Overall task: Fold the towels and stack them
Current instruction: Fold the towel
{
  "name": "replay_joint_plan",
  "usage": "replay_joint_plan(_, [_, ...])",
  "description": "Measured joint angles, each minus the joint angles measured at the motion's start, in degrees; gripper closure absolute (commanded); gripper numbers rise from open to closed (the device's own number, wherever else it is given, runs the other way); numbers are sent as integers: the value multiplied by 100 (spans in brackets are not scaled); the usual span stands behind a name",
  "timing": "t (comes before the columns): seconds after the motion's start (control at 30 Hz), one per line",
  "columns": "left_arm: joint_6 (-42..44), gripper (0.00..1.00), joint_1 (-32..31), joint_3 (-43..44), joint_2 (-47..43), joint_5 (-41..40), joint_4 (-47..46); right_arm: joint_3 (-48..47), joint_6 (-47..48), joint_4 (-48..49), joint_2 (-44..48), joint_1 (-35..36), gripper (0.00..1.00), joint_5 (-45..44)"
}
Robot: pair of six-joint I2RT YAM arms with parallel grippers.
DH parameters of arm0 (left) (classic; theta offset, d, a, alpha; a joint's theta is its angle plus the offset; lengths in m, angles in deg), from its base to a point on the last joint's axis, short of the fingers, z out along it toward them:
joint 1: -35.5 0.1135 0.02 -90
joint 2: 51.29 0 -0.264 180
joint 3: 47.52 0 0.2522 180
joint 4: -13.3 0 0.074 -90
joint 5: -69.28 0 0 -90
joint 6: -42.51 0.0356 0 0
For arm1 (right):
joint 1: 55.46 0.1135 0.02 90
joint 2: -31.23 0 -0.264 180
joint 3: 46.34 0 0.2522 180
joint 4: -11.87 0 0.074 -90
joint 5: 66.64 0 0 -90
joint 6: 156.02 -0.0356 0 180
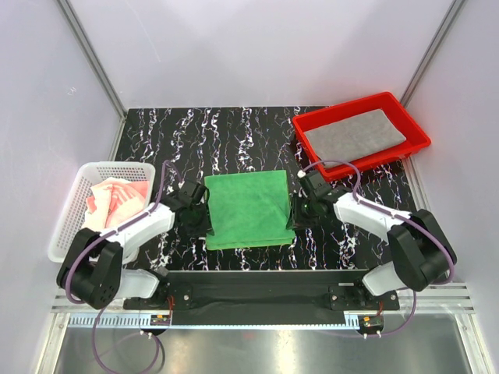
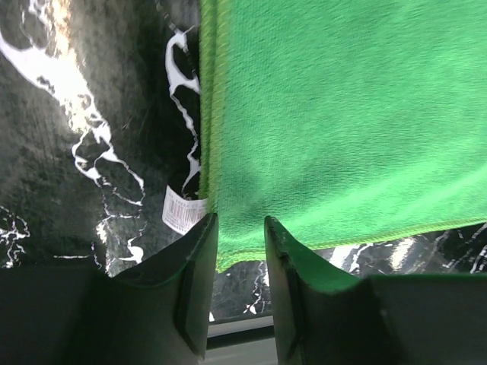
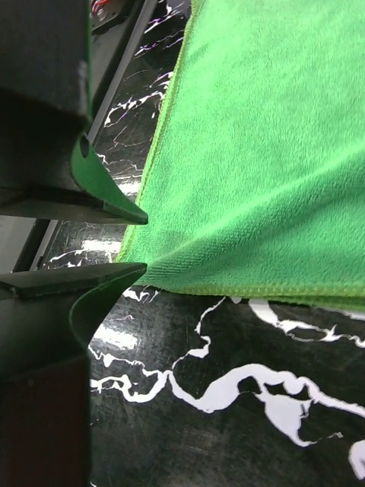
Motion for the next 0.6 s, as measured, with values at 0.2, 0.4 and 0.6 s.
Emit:
replay_joint_plan(0.2, [-28,71,-2,-26,-33,-96,39,157,-192,48,-4,2,67,-68])
replay_joint_plan(0.4, [-42,76,-11,-50,-39,-114,20,229,-278,83,-7,4,66,-74])
replay_joint_plan(0.6, [-59,90,-22,-138,-39,-118,-24,289,-299,105,-7,9,65,-162])
